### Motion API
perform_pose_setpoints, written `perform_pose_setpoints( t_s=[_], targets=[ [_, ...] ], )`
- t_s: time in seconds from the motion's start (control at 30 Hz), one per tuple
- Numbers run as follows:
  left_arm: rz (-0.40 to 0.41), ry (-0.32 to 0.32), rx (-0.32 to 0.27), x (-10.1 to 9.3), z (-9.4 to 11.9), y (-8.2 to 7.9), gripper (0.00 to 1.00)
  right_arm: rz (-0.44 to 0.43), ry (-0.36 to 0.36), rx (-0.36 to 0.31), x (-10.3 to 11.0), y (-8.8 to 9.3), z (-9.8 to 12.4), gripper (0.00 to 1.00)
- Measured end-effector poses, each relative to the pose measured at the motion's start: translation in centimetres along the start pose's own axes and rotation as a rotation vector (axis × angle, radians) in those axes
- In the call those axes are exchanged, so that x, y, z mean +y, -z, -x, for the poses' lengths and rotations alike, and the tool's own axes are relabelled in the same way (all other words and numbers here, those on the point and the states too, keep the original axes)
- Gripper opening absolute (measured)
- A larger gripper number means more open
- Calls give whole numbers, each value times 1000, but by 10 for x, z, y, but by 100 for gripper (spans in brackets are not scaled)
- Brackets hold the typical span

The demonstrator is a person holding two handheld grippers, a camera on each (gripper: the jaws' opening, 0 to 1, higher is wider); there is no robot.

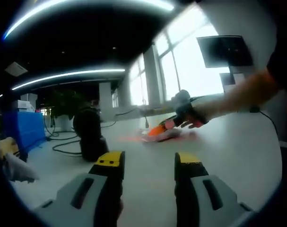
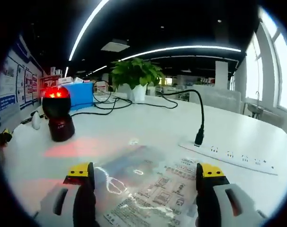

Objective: Clip sheet goods on table flip sheet goods clip sheet goods scan sheet goods put sheet goods back to table

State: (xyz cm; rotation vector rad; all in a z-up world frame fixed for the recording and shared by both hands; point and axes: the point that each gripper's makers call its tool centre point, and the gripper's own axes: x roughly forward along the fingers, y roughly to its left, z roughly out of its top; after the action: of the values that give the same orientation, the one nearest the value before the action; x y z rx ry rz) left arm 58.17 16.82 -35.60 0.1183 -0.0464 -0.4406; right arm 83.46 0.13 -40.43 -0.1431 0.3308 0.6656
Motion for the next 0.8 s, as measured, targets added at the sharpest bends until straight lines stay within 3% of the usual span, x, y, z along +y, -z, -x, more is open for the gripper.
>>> perform_pose_setpoints(
  t_s=[0.33, 0.8],
  targets=[
    [-14, 1, 10, -1, 0, 2, 34, -9, -23, 52, -2, 10, -4, 84],
    [-17, -3, 12, -1, 0, 2, 34, -15, -22, 47, 2, 11, -3, 86]
  ],
)
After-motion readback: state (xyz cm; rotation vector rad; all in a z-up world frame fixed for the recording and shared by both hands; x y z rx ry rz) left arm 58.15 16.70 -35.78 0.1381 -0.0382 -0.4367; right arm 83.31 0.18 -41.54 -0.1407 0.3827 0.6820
